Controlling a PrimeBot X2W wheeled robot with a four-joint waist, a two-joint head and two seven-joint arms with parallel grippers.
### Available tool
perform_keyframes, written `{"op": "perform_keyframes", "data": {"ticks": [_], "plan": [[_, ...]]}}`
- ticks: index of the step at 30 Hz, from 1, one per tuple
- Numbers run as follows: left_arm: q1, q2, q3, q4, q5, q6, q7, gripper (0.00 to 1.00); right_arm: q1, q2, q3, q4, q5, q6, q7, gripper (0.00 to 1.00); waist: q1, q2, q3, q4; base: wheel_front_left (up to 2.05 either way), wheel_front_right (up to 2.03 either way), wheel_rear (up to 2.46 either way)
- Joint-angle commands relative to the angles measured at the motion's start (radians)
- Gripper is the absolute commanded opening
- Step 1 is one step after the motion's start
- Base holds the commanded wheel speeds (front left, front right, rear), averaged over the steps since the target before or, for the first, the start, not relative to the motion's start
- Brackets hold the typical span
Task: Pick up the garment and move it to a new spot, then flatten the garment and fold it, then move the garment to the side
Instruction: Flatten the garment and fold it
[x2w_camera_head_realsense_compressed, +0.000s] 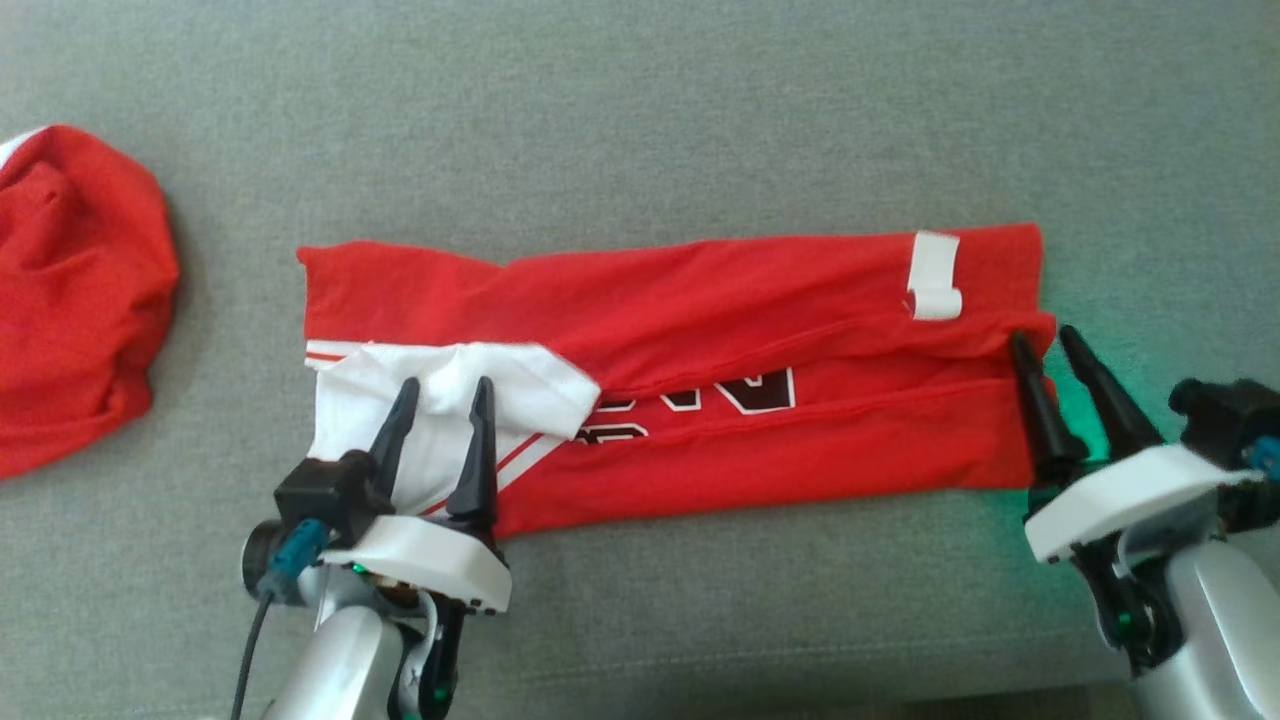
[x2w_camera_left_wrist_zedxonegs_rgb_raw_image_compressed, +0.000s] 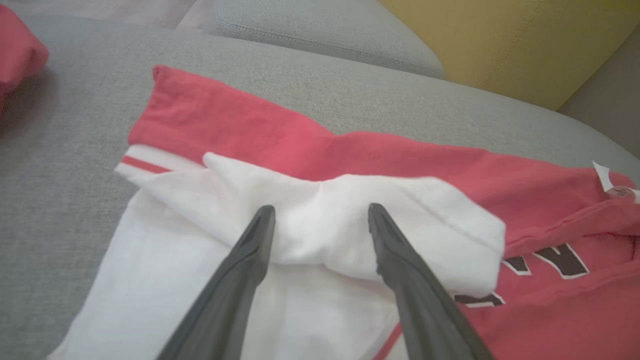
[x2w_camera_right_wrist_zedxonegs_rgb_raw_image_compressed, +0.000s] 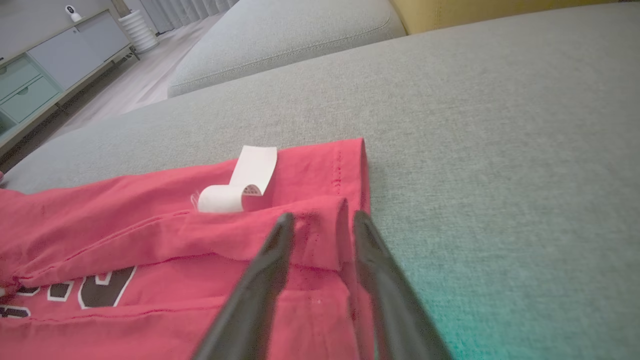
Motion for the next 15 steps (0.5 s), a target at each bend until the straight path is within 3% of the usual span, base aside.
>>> {"op": "perform_keyframes", "data": {"ticks": [1,11,15], "plan": [[-0.002,0.009,0.036,-0.028,0.0,0.011,-0.003,1.0,0.019,-0.001,0.0,-0.05,-0.019,-0.001,-0.005,1.0,0.0,0.0,-0.008,-0.003,0.0,0.0,0.0],[0.031,0.053,0.096,-0.132,0.039,0.065,-0.006,1.0,0.086,0.044,-0.061,-0.237,-0.107,-0.001,-0.027,1.0,0.0,0.0,-0.051,-0.02,0.0,0.0,0.0],[0.029,0.077,0.118,-0.178,0.052,0.066,-0.006,1.0,0.089,0.061,-0.077,-0.312,-0.147,-0.001,-0.009,1.0,0.0,0.0,-0.074,-0.023,0.0,0.0,0.0]]}}
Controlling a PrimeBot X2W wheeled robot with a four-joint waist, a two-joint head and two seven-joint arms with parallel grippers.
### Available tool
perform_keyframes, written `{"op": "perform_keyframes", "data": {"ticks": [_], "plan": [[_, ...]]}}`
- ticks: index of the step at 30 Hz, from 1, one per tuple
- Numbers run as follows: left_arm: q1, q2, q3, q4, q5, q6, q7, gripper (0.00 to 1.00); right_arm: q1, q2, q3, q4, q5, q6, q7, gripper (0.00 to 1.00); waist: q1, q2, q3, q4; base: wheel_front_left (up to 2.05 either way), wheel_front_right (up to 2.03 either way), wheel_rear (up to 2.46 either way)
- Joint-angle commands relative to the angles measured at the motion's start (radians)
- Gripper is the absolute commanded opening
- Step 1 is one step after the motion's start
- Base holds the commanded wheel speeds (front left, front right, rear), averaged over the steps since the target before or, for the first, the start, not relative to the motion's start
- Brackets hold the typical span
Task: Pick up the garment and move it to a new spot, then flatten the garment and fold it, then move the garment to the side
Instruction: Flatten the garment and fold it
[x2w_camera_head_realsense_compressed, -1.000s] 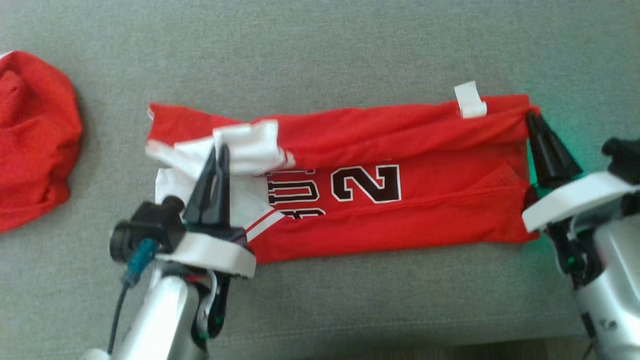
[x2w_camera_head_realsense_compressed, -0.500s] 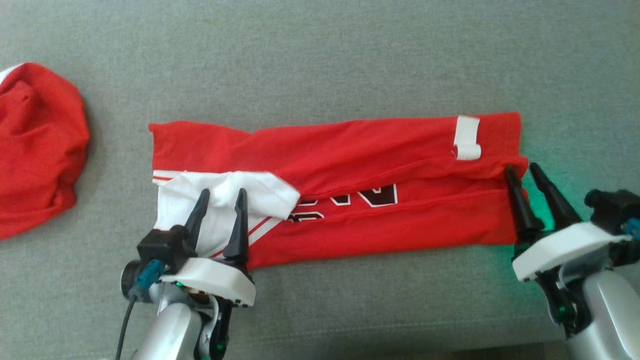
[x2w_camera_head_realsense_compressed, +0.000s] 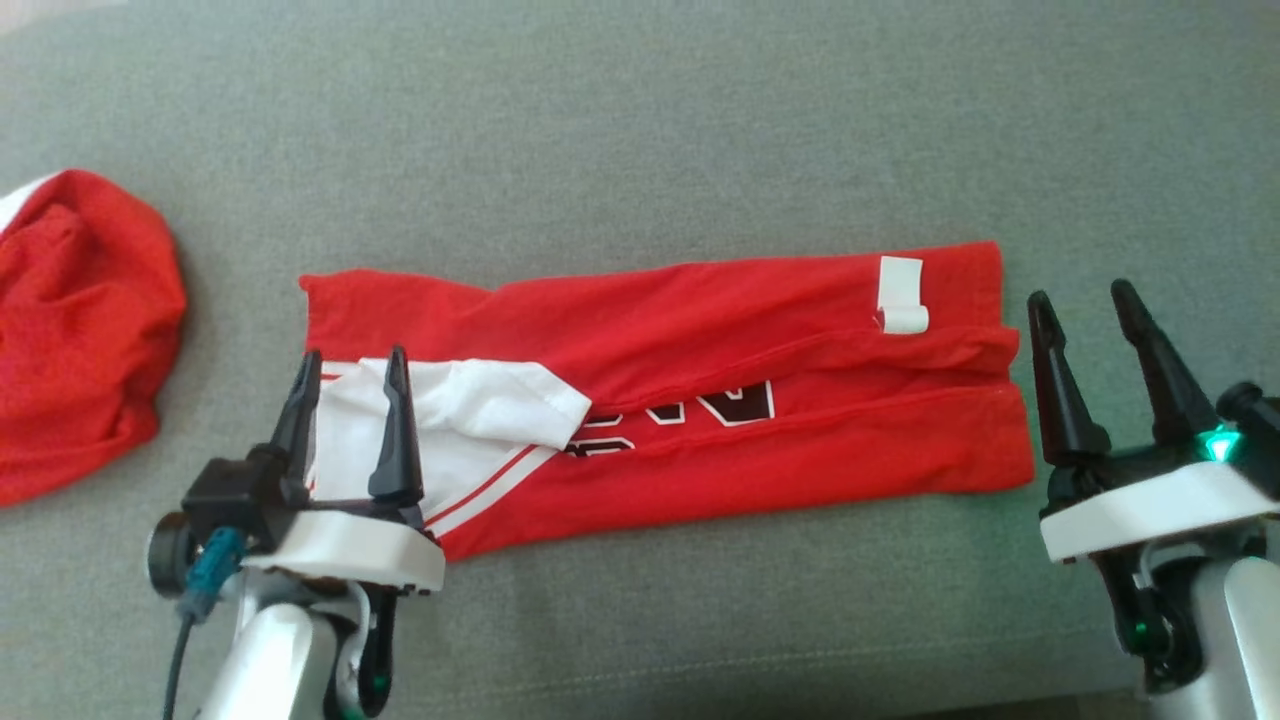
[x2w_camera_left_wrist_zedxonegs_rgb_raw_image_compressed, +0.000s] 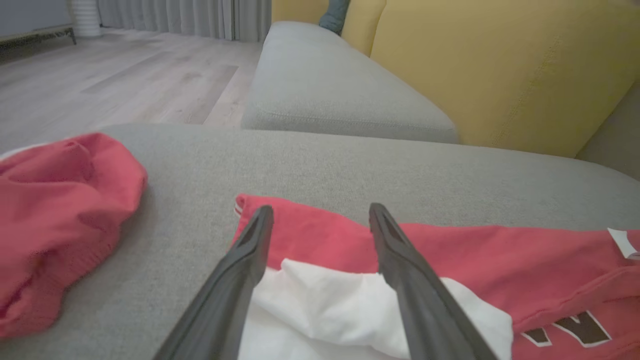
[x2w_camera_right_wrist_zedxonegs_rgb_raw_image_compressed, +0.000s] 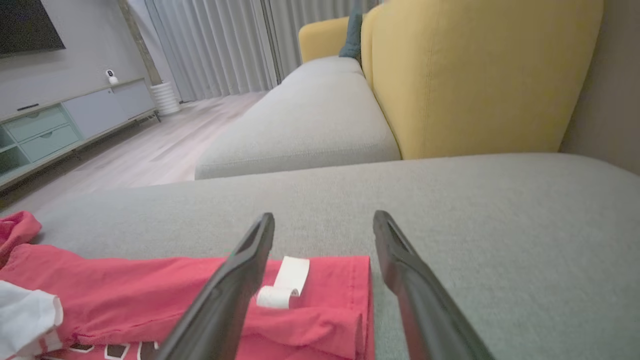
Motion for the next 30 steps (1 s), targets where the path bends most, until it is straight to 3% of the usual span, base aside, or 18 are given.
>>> {"op": "perform_keyframes", "data": {"ticks": [1,10,30], "plan": [[-0.013,0.024,0.039,-0.044,0.012,0.004,-0.006,1.0,-0.002,-0.001,0.014,-0.053,-0.019,-0.001,0.008,1.0,0.0,-0.0001,-0.013,-0.003,0.0,0.0,0.0],[0.022,0.055,0.054,-0.098,0.026,0.025,-0.001,1.0,0.025,0.019,0.023,-0.109,-0.048,-0.001,0.047,1.0,0.0,-0.0001,-0.061,-0.008,0.0,0.0,0.0],[0.049,0.062,0.051,-0.141,0.028,0.062,0.015,1.0,0.043,0.03,0.022,-0.113,-0.047,-0.001,0.066,1.0,0.0,-0.0001,-0.055,-0.003,0.0,0.0,0.0]]}}
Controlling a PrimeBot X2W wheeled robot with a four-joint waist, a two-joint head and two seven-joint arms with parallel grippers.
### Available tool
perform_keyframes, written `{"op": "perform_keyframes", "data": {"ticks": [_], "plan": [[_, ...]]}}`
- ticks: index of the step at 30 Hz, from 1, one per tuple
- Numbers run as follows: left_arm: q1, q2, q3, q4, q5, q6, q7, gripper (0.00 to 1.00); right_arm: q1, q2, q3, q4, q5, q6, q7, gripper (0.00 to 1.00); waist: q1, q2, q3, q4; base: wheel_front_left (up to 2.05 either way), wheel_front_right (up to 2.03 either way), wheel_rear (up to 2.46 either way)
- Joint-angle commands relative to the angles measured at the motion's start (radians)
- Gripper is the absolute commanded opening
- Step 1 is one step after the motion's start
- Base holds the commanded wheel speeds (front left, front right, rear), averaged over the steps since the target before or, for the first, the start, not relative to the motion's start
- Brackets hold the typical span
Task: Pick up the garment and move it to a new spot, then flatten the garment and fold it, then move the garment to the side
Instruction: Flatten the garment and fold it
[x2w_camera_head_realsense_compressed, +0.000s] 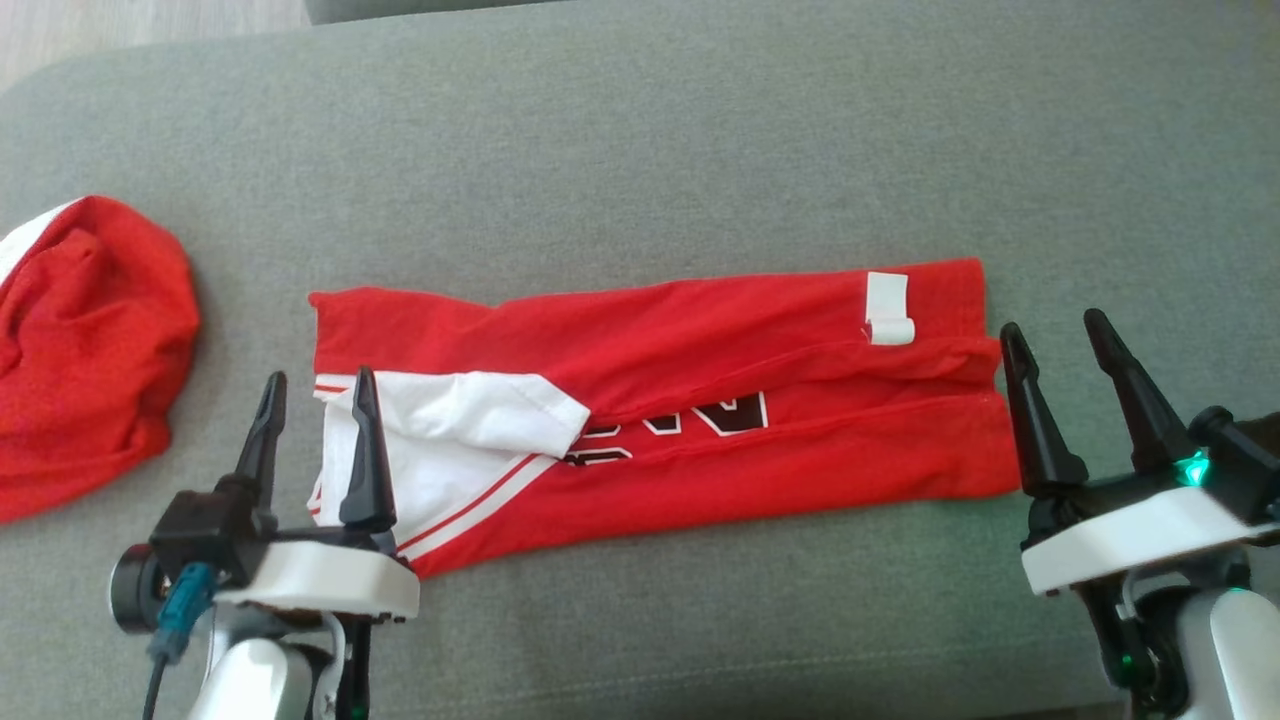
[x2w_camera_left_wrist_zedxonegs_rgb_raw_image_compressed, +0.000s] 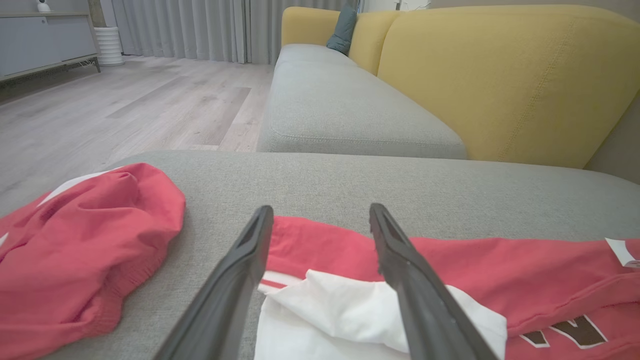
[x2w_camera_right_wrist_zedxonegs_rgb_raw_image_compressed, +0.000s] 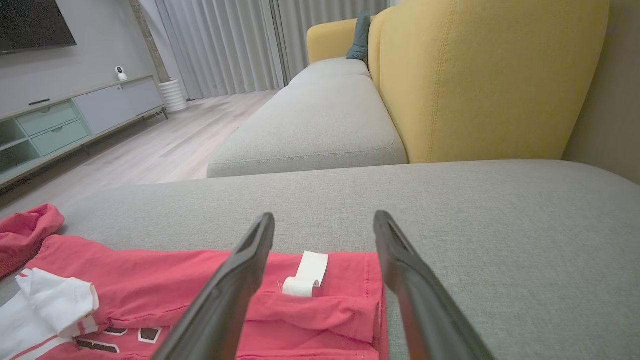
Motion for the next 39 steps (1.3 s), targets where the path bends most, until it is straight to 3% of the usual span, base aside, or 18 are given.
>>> {"op": "perform_keyframes", "data": {"ticks": [1,9,25,39], "plan": [[-0.032,0.021,0.031,-0.042,0.018,0.011,-0.003,1.0,-0.018,-0.003,0.014,-0.029,-0.003,-0.001,0.003,1.0,0.0001,-0.0001,0.004,0.003,0.0,0.0,0.0],[-0.07,0.021,0.018,-0.052,0.036,0.013,-0.007,1.0,-0.038,-0.017,-0.027,0.066,0.008,-0.001,0.007,1.0,0.0001,-0.0001,0.047,0.03,0.0,0.0,0.0],[-0.196,-0.02,-0.011,0.004,0.048,-0.034,-0.022,1.0,-0.176,-0.025,-0.069,0.34,0.027,-0.001,0.054,1.0,0.0001,-0.0001,0.156,0.084,0.0,0.0,0.0],[-0.212,-0.042,0.013,0.013,0.069,-0.058,-0.024,1.0,-0.096,0.051,-0.056,0.281,0.009,-0.001,0.137,1.0,0.0001,-0.0001,0.172,0.067,0.0,0.0,0.0]]}}
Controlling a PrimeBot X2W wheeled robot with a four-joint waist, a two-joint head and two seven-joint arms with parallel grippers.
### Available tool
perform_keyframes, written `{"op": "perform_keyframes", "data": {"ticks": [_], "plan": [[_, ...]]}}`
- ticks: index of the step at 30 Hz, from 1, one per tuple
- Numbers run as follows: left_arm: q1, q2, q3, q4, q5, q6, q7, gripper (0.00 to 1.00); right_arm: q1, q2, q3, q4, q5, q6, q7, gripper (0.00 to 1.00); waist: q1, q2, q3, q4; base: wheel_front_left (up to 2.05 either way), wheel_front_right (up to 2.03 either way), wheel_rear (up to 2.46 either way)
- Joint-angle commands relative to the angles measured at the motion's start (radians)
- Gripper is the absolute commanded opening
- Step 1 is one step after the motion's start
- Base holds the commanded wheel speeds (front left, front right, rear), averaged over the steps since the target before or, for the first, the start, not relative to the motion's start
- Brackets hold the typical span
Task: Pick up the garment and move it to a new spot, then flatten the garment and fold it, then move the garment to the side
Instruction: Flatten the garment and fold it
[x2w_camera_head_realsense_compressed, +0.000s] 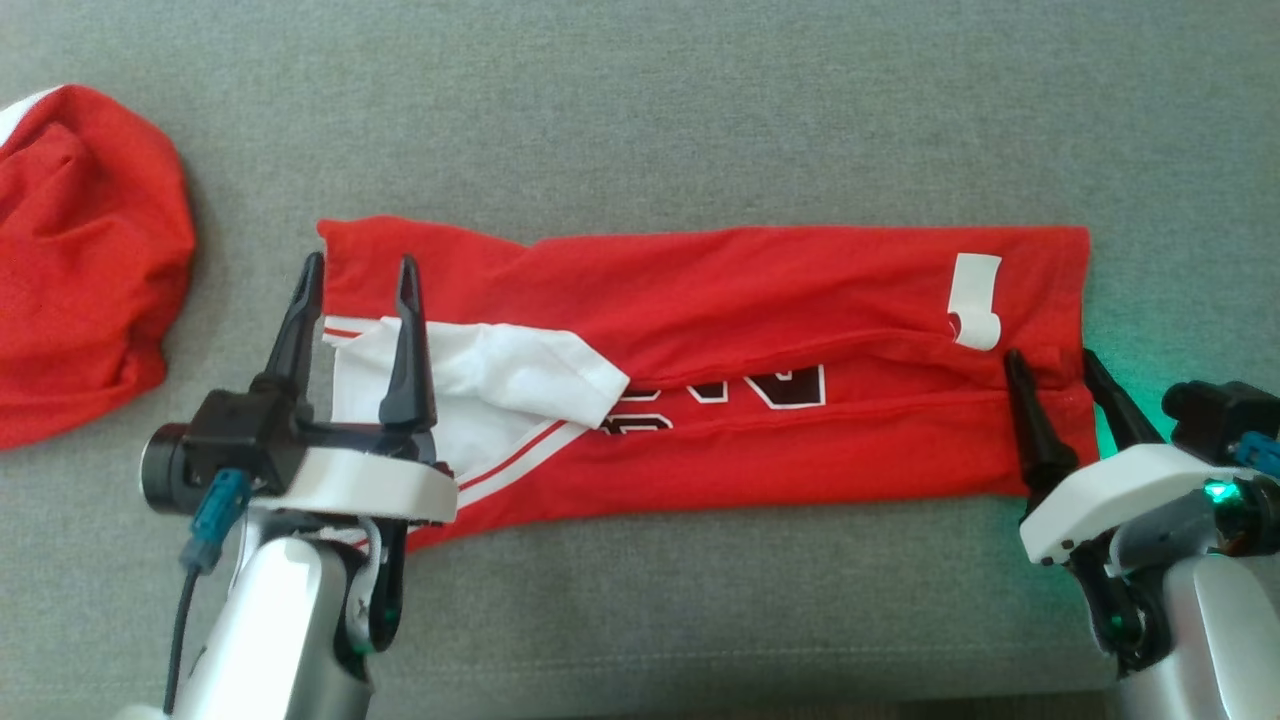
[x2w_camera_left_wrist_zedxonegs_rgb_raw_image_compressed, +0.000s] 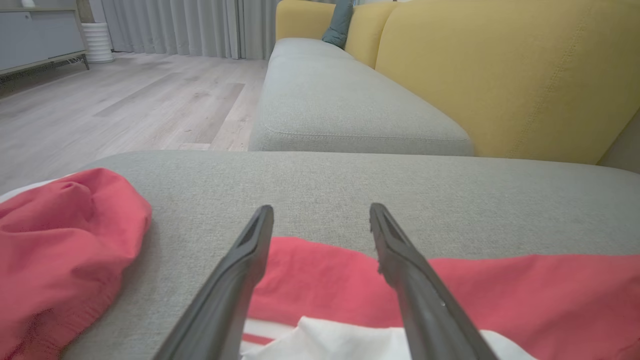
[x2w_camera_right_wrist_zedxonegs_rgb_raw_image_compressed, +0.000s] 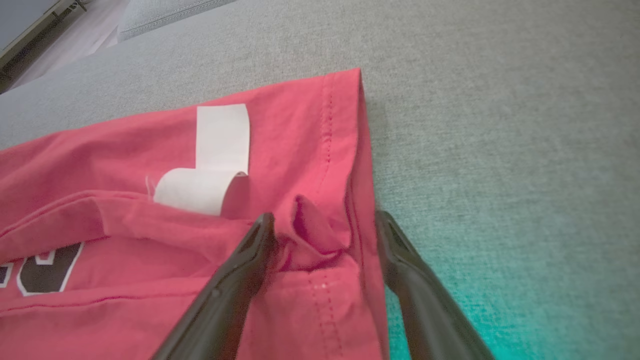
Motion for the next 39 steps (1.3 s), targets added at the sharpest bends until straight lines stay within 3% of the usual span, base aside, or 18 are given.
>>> {"op": "perform_keyframes", "data": {"ticks": [1,3,4,5,6,15,29,34,39], "plan": [[-0.038,0.007,0.036,-0.027,0.01,-0.007,-0.012,1.0,0.021,0.002,0.03,-0.018,-0.009,-0.001,0.018,1.0,0.0,0.0,0.001,0.001,0.0,0.0,0.0],[-0.042,0.005,0.038,-0.024,0.014,-0.013,-0.012,1.0,0.022,0.005,0.031,-0.019,-0.013,-0.001,0.025,1.0,0.0,0.0,0.003,0.002,0.0,0.0,0.0],[-0.045,0.002,0.04,-0.022,0.017,-0.017,-0.012,1.0,0.023,0.006,0.035,-0.014,-0.016,-0.001,0.037,0.43,0.0,0.0,0.004,0.003,0.0,0.0,0.0],[-0.046,0.001,0.042,-0.021,0.018,-0.019,-0.012,1.0,0.024,0.007,0.034,-0.013,-0.019,-0.001,0.04,0.08,0.0,0.0,0.004,0.003,0.0,0.0,0.0],[-0.046,-0.001,0.044,-0.021,0.02,-0.021,-0.012,1.0,0.025,0.009,0.033,-0.012,-0.018,-0.001,0.044,0.0,0.0,0.0,0.003,0.003,0.0,0.0,0.0],[-0.031,-0.011,0.06,-0.019,0.03,-0.029,-0.012,1.0,0.043,0.013,0.01,-0.032,0.01,-0.001,0.04,0.0,0.0,0.0,-0.018,-0.001,0.0,0.0,0.0],[-0.015,-0.025,0.084,-0.016,0.043,-0.047,-0.012,1.0,0.032,-0.1,-0.204,-0.091,0.028,-0.001,0.057,0.0,0.0,0.0,-0.052,-0.02,0.0,0.0,0.0],[-0.002,-0.027,0.097,-0.012,0.046,-0.051,-0.012,1.0,0.004,-0.062,-0.167,-0.192,0.038,-0.001,0.094,0.0,0.0,0.0,-0.076,-0.03,0.0,0.0,0.0],[0.001,-0.032,0.1,-0.007,0.048,-0.06,-0.012,1.0,-0.023,-0.004,-0.023,-0.296,0.053,-0.001,0.157,0.0,0.0,0.0,-0.101,-0.028,0.0,0.0,0.0]]}}
